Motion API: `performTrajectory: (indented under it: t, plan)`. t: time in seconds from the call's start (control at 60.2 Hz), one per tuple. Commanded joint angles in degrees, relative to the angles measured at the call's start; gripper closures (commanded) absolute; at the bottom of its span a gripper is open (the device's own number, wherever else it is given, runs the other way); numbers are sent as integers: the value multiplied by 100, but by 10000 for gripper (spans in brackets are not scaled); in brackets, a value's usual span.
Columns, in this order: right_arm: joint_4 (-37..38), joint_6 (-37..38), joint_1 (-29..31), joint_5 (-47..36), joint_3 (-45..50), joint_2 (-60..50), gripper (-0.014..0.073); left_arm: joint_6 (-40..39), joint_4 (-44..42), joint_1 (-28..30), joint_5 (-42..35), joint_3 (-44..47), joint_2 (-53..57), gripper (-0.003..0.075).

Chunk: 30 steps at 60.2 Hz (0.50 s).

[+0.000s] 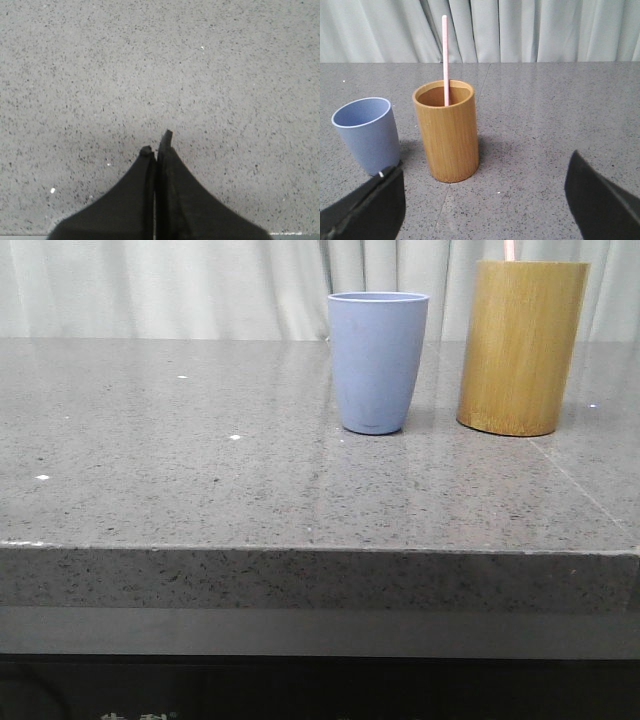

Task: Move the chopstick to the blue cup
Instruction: 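Grasp the pink chopstick in the bamboo holder with the right gripper and lift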

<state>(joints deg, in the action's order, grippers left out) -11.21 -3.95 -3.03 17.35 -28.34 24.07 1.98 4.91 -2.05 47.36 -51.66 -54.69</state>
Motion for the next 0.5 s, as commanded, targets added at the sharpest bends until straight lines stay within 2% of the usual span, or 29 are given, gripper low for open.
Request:
performTrajectory:
  t: [0.0, 0.199, 0.482]
  plan:
    - [-14, -24, 45, -429, -205, 78, -59, -54, 110, -9, -1001, 529, 789, 739]
    - [-14, -24, 45, -598, -221, 217, -59, -54, 110, -9, -1824, 1623, 2513, 739]
    - [-14, -24, 18, -1321, -827, 1697, -59, -54, 110, -9, -1900, 2214, 3990, 739]
